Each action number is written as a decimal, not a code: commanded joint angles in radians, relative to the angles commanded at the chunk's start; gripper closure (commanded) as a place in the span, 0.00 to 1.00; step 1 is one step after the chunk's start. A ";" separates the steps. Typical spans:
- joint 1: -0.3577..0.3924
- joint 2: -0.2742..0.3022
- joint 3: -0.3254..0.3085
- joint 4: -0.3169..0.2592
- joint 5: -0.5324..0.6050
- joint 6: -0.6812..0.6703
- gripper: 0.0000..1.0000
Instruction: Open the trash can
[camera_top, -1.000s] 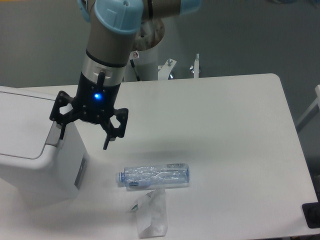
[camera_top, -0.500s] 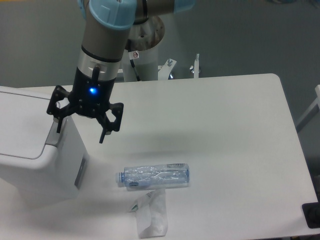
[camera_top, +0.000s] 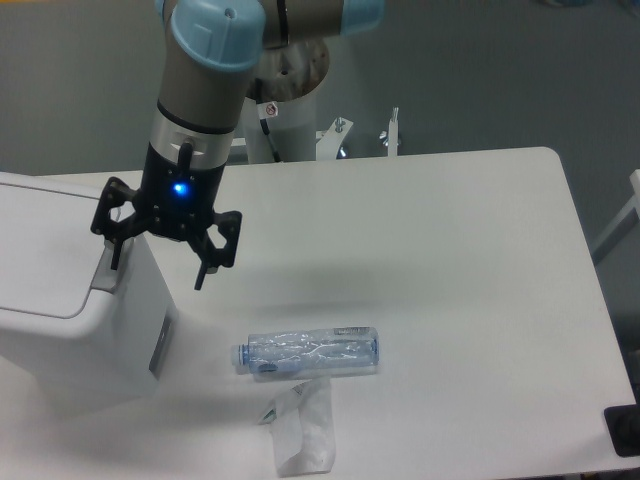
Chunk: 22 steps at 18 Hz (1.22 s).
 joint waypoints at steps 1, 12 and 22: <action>-0.002 0.000 0.000 0.000 0.000 0.000 0.00; -0.006 -0.012 0.002 0.014 0.021 0.000 0.00; -0.008 -0.012 -0.002 0.014 0.021 -0.002 0.00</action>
